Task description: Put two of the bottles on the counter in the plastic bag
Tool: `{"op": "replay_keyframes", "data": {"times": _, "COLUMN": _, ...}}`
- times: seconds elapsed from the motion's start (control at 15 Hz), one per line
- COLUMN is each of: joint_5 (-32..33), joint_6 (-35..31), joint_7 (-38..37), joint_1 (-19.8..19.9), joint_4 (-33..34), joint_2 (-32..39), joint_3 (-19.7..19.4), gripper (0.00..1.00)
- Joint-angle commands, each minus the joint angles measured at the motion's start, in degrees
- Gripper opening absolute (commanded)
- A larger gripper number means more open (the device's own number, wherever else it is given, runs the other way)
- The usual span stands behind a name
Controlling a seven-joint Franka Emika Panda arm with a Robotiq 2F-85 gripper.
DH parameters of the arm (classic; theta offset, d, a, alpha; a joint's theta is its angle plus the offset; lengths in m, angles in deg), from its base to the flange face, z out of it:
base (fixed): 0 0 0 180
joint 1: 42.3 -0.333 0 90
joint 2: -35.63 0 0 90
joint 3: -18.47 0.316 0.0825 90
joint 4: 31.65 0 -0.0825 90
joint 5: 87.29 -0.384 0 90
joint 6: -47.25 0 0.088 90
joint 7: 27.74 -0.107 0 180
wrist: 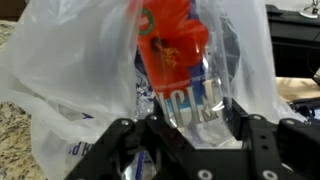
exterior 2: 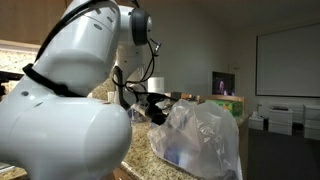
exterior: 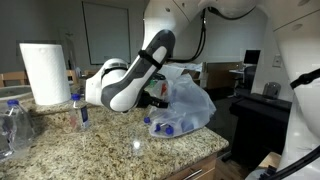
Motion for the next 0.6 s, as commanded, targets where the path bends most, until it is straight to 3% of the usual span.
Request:
{"op": "replay_keyframes", "data": {"times": 0.0, "joint_5": 6.2, "joint_6": 2.6, "joint_7": 6.2, "joint_1": 0.0, "joint_4": -2.8, "joint_2": 0.1, "joint_3": 1.3, "gripper": 0.36}}
{"op": "replay_keyframes", "data": {"times": 0.2, "joint_5": 11.4, "joint_6": 3.4, "joint_7": 10.6, "joint_1": -0.2, "joint_4": -4.7, "joint_2": 0.6, "joint_3": 1.8, "gripper": 0.36}}
{"op": "replay_keyframes", "data": {"times": 0.27, "joint_5": 13.0, "joint_6": 3.6, "joint_7": 11.7, "joint_1": -0.3, "joint_4": -5.3, "joint_2": 0.7, "joint_3": 1.9, "gripper": 0.46}}
{"op": "replay_keyframes", "data": {"times": 0.33, "joint_5": 14.4, "joint_6": 3.8, "joint_7": 12.6, "joint_1": -0.3, "joint_4": -5.7, "joint_2": 0.8, "joint_3": 1.9, "gripper": 0.86}}
{"op": "replay_keyframes", "data": {"times": 0.4, "joint_5": 15.3, "joint_6": 3.8, "joint_7": 13.1, "joint_1": -0.3, "joint_4": -5.9, "joint_2": 0.8, "joint_3": 2.0, "gripper": 0.86}}
{"op": "replay_keyframes", "data": {"times": 0.53, "joint_5": 16.5, "joint_6": 3.9, "joint_7": 14.0, "joint_1": -0.3, "joint_4": -6.0, "joint_2": 0.8, "joint_3": 2.1, "gripper": 0.97}}
